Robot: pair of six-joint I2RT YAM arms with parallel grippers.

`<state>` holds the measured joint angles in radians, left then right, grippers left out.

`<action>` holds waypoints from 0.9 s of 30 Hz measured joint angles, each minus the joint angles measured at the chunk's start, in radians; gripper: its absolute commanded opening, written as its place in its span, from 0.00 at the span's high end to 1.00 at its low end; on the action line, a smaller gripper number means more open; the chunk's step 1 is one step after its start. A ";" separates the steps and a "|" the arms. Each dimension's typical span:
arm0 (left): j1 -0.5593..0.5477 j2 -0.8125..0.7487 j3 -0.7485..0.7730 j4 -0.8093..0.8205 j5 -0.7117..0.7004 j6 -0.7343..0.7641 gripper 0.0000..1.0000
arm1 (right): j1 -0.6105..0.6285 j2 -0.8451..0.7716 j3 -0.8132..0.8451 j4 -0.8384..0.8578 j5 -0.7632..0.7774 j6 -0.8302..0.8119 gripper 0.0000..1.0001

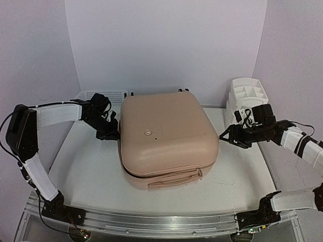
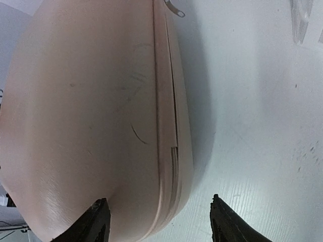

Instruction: Open, take out, and arrange the luggage

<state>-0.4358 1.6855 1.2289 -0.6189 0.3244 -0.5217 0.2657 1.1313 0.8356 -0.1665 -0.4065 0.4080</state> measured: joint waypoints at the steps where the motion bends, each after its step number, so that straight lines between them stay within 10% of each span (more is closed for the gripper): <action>1: 0.000 0.018 0.031 -0.030 -0.006 0.015 1.00 | 0.000 -0.028 -0.038 0.001 -0.010 0.000 0.35; 11: 0.000 0.125 0.193 -0.182 -0.008 0.043 1.00 | 0.081 -0.397 -0.388 0.040 -0.058 0.103 0.40; 27: 0.003 0.300 0.421 -0.190 -0.014 -0.029 1.00 | 0.460 -0.315 -0.483 0.300 0.165 0.229 0.49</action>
<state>-0.4324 1.9858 1.6497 -0.8093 0.3103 -0.5503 0.7254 0.8162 0.3527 0.1333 -0.2417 0.6373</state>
